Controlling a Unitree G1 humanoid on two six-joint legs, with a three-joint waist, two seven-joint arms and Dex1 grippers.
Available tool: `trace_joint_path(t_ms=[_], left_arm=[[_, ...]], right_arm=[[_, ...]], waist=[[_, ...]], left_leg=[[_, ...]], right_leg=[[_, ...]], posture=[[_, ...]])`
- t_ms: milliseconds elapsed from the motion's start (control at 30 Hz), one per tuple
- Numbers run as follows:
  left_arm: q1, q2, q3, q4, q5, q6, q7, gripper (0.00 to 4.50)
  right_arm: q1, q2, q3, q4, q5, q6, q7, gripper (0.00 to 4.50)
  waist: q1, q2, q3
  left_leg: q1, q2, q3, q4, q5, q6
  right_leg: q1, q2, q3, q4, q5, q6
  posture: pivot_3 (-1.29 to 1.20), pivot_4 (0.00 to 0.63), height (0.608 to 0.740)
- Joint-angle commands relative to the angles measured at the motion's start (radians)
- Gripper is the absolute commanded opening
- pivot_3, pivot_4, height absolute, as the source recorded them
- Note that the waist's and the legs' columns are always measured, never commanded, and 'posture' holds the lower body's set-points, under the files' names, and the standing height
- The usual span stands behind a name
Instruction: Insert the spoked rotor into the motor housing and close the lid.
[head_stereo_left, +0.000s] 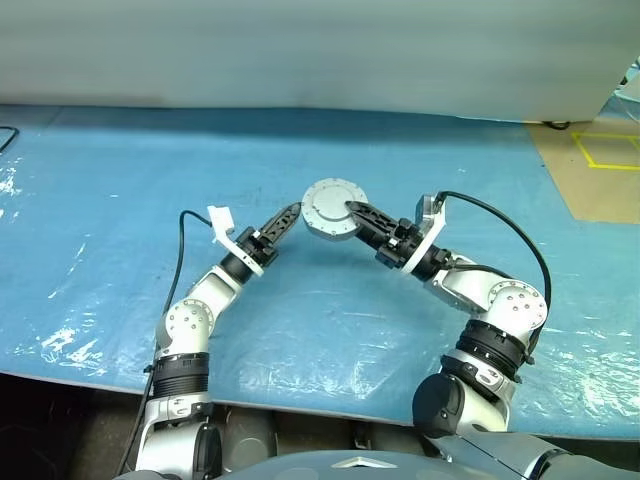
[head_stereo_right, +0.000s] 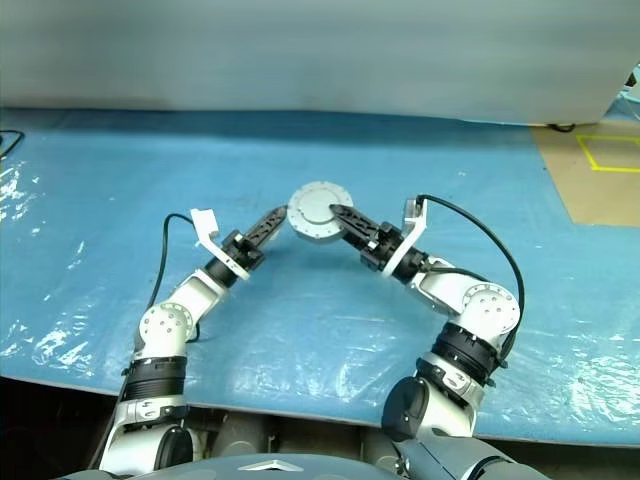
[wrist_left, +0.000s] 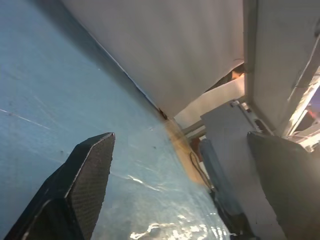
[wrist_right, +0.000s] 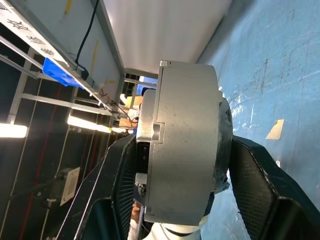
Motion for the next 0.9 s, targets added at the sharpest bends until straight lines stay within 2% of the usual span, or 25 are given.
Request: trace_joint_path(t_ms=[33, 133, 367, 733, 833, 900], left_arm=[[0.011, 0.008, 0.023, -0.045, -0.098, 0.068, 0.001, 4.48], [0.017, 0.013, 0.036, -0.048, -0.177, 0.135, 0.006, 4.48], [0.008, 0.011, 0.012, -0.048, -0.214, 0.189, 0.014, 4.48], [-0.045, -0.020, -0.028, -0.005, -0.184, 0.171, 0.010, 4.48], [-0.050, -0.019, -0.035, 0.010, -0.176, 0.184, 0.023, 3.87], [-0.049, -0.015, -0.039, 0.014, -0.177, 0.199, 0.025, 3.18]], right_arm=[[-0.005, -0.001, 0.029, -0.014, 0.091, -0.036, 0.002, 2.39], [0.005, 0.003, 0.042, -0.011, 0.120, -0.061, -0.016, 2.39], [0.042, -0.009, 0.106, -0.012, 0.194, -0.101, -0.038, 2.39], [0.107, -0.079, 0.251, -0.015, 0.266, -0.130, -0.039, 2.39], [0.120, -0.093, 0.275, -0.014, 0.289, -0.153, -0.042, 2.39], [0.124, -0.105, 0.293, -0.014, 0.293, -0.161, -0.040, 2.39]], waist=[[0.000, 0.000, 0.000], [0.000, 0.000, 0.000], [0.001, 0.000, 0.000], [0.003, 0.000, 0.000], [0.004, 0.000, 0.000], [0.004, 0.000, 0.000]], left_leg=[[0.000, 0.000, 0.000, 0.000, 0.000, 0.000], [0.000, 0.000, 0.000, 0.000, 0.000, 0.000], [0.000, 0.000, -0.001, 0.001, 0.000, 0.000], [-0.001, 0.000, -0.002, 0.005, 0.000, 0.000], [-0.001, 0.000, -0.003, 0.006, 0.000, 0.000], [-0.002, 0.000, -0.003, 0.007, 0.000, 0.000]], right_leg=[[0.000, 0.000, 0.000, 0.000, 0.000, 0.000], [0.000, 0.000, 0.000, 0.000, 0.000, 0.000], [0.000, 0.000, 0.000, 0.000, 0.001, 0.001], [0.002, 0.000, 0.000, 0.000, 0.002, 0.003], [0.002, 0.000, 0.000, 0.000, 0.002, 0.004], [0.002, 0.000, 0.000, 0.001, 0.003, 0.004]], posture=[[0.00, 0.150, 0.740], [0.00, 0.150, 0.740], [0.00, 0.150, 0.740], [0.00, 0.150, 0.740], [0.00, 0.150, 0.740], [0.00, 0.150, 0.740]])
